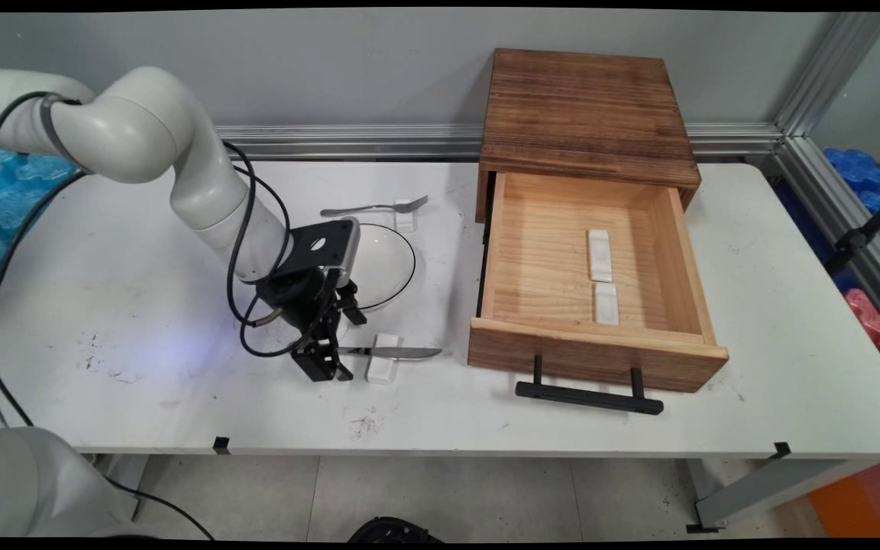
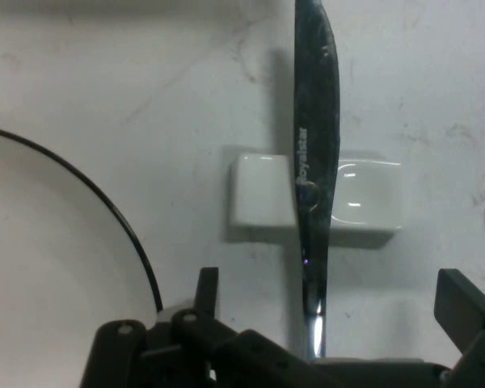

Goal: Pick up the knife from the right of the white plate

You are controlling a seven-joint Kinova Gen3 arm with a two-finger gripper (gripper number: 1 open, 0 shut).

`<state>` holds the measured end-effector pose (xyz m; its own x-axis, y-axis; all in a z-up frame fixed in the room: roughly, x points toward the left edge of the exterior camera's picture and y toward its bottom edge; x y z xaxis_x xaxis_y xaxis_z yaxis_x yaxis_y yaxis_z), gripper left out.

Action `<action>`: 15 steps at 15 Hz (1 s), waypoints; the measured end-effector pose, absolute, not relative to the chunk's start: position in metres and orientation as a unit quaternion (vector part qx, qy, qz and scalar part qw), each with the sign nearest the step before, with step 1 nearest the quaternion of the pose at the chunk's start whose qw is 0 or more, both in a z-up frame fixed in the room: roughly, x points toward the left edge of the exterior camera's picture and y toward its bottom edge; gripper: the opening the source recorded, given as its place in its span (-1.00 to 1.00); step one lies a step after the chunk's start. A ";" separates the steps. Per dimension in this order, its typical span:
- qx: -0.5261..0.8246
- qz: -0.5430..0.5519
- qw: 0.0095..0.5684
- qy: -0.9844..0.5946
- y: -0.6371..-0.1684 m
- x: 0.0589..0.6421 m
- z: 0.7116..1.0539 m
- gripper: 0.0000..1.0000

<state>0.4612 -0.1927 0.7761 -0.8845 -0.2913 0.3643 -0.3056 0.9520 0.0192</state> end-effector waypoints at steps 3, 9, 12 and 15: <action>0.152 0.022 0.185 -0.971 -0.193 0.459 0.774 1.00; 0.145 0.027 0.183 -0.972 -0.196 0.458 0.770 1.00; 0.142 0.027 0.182 -0.973 -0.196 0.457 0.769 1.00; 0.140 0.027 0.181 -0.973 -0.196 0.457 0.769 1.00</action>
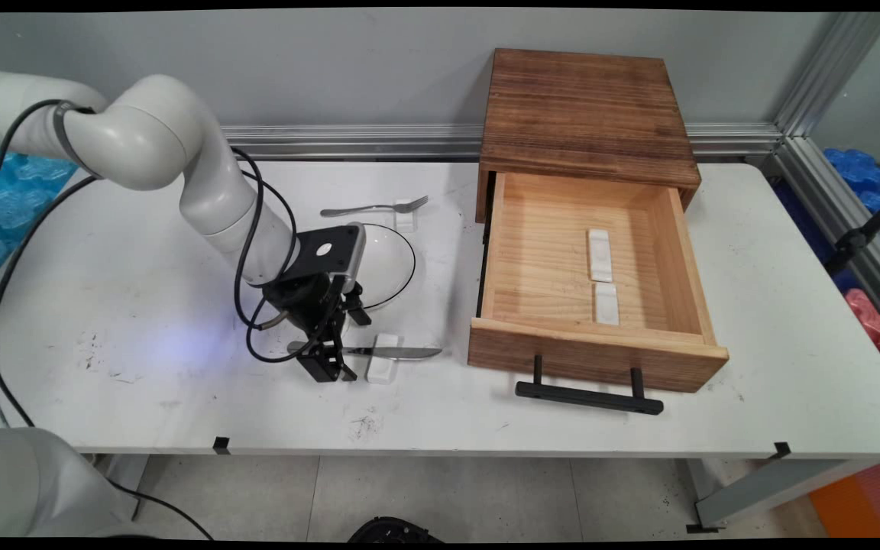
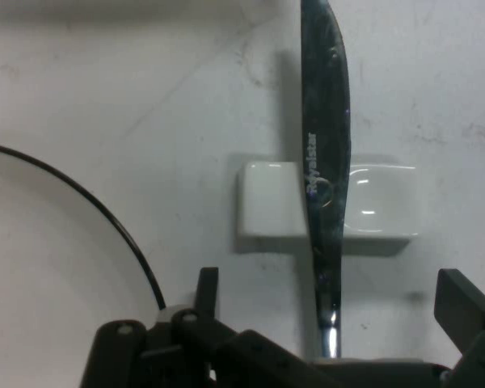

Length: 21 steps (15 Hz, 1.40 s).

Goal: Pick up the knife from the right of the white plate, then place the picked object into the drawer

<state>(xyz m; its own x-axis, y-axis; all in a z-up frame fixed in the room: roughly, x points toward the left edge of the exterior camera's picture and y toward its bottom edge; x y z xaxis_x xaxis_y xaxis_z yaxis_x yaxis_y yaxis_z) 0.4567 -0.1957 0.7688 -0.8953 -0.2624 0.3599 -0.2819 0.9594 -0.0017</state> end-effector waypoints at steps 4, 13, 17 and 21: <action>0.137 0.028 0.180 -0.974 -0.194 0.456 0.769 -1.00; 0.135 0.036 0.178 -0.974 -0.191 0.456 0.774 -1.00; 0.131 0.038 0.178 -0.975 -0.189 0.456 0.777 -1.00; 0.126 0.038 0.181 -0.975 -0.187 0.456 0.784 -1.00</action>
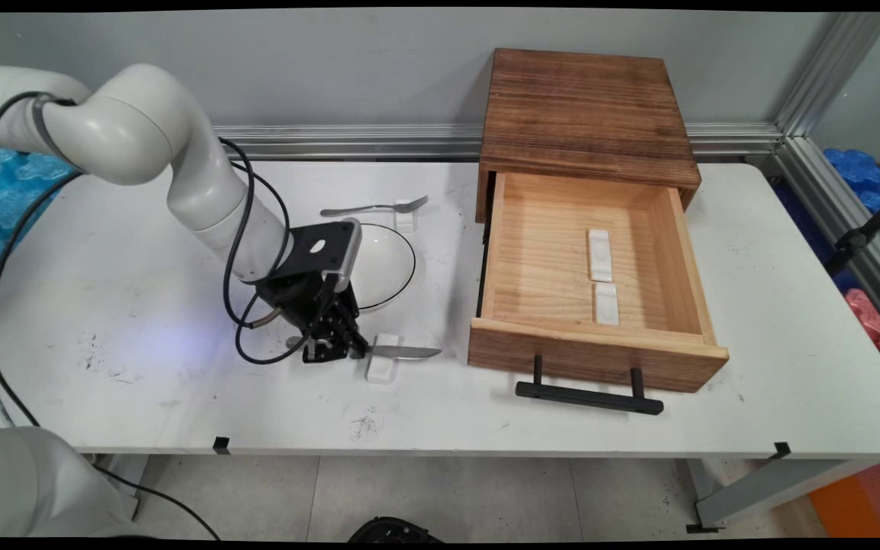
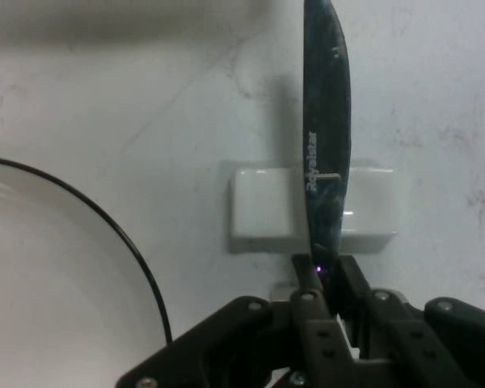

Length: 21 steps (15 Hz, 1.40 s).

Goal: Place the picked object into the drawer

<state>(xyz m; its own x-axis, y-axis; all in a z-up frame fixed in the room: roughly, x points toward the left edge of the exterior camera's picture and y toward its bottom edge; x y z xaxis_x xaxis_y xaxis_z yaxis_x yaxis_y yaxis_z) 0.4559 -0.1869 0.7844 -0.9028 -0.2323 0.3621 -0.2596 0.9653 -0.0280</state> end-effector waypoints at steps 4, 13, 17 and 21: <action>0.123 0.035 0.187 -0.974 -0.182 0.454 0.800 -1.00; 0.112 0.034 0.199 -0.973 -0.182 0.454 0.857 -1.00; 0.109 0.034 0.204 -0.972 -0.187 0.453 0.883 -1.00; 0.108 0.034 0.210 -0.971 -0.195 0.449 0.908 -1.00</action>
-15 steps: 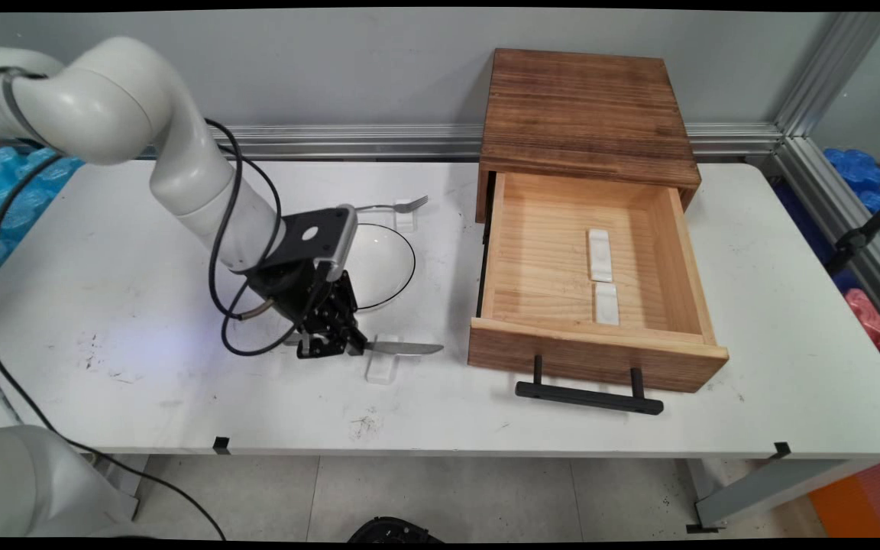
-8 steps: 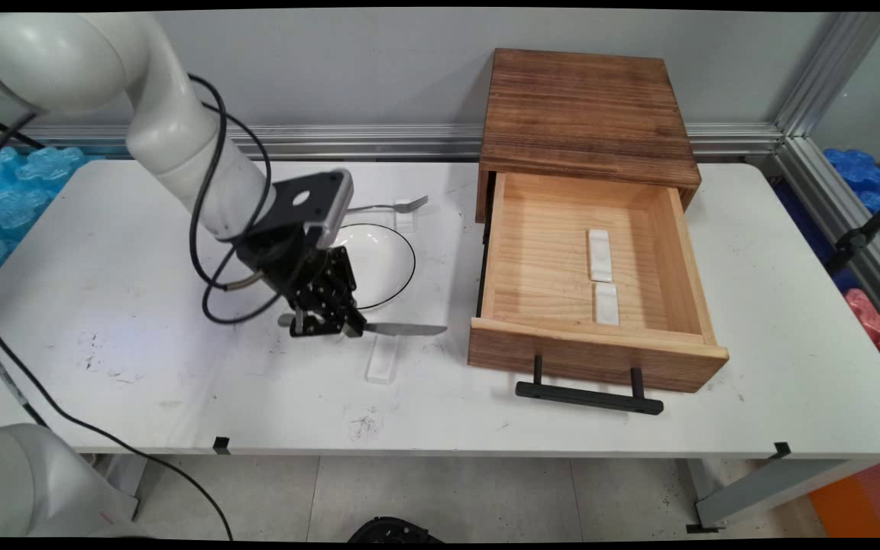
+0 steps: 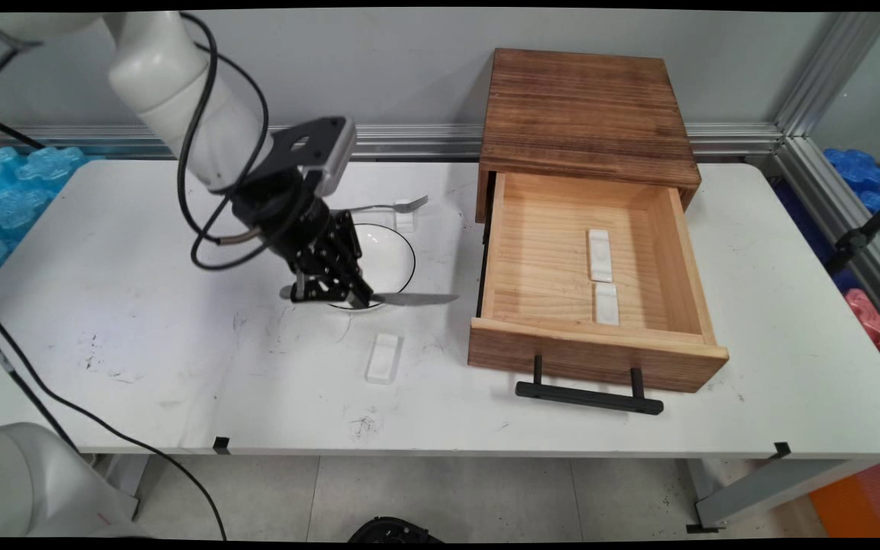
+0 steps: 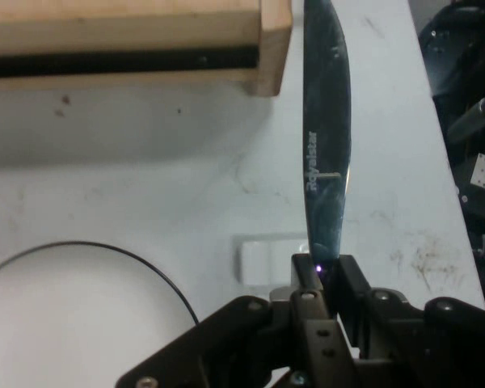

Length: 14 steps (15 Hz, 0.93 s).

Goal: Place the picked object into the drawer

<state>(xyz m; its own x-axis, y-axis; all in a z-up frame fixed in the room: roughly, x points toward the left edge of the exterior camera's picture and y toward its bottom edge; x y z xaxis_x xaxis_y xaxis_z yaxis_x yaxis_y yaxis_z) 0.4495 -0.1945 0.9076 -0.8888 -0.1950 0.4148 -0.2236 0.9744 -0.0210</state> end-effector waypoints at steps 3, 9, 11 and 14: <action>0.104 0.038 0.216 -0.970 -0.205 0.443 0.927 -1.00; 0.086 0.055 0.228 -0.968 -0.232 0.415 0.947 -1.00; 0.080 0.064 0.232 -0.967 -0.244 0.400 0.949 -1.00; 0.075 0.080 0.238 -0.965 -0.263 0.374 0.950 -1.00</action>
<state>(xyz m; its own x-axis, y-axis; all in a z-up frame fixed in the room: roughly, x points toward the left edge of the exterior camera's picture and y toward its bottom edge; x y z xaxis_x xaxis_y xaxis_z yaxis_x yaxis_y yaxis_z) 0.3737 -0.2628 0.9502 -0.8757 -0.1059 0.4712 -0.1818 0.9762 -0.1184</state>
